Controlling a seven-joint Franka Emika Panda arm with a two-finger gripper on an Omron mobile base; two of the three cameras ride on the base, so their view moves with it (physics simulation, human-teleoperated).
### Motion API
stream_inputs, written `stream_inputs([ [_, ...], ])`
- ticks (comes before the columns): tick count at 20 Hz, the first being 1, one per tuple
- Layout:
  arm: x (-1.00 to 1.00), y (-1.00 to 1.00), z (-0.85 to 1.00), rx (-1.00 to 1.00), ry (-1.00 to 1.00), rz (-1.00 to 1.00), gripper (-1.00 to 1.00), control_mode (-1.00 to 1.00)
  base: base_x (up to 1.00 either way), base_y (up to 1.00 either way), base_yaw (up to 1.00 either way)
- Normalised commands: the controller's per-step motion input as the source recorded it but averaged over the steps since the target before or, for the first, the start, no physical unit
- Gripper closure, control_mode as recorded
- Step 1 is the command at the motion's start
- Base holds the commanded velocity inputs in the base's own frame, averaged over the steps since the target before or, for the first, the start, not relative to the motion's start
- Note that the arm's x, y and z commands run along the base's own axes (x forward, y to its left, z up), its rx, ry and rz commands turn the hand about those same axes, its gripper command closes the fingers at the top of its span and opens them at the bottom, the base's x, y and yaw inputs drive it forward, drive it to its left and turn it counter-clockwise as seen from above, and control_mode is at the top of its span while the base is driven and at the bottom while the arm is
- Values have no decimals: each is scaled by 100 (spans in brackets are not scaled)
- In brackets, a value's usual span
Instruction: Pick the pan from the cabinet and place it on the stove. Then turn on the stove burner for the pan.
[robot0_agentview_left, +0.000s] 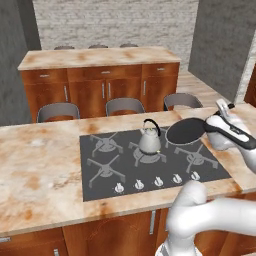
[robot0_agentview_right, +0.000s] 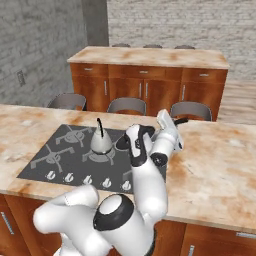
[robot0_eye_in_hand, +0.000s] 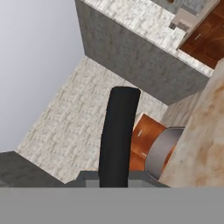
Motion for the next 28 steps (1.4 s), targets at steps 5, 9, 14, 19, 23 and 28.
stream_inputs([
  [5, 44, -4, -15, -1, 0, 0, 100, -100, 0, 0, 0],
  [9, 44, 0, -29, -4, 0, 0, 100, -100, 0, 0, 0],
  [14, 46, 0, -32, -3, 0, 0, 100, -100, 0, 0, 0],
  [19, 50, -2, -30, -3, 0, 0, 100, -100, 0, 0, 0],
  [23, 49, -10, -24, -1, 0, 0, 100, -100, 0, 0, 0],
  [28, 39, -22, -26, 0, 0, 0, 100, -100, 0, 0, 0],
])
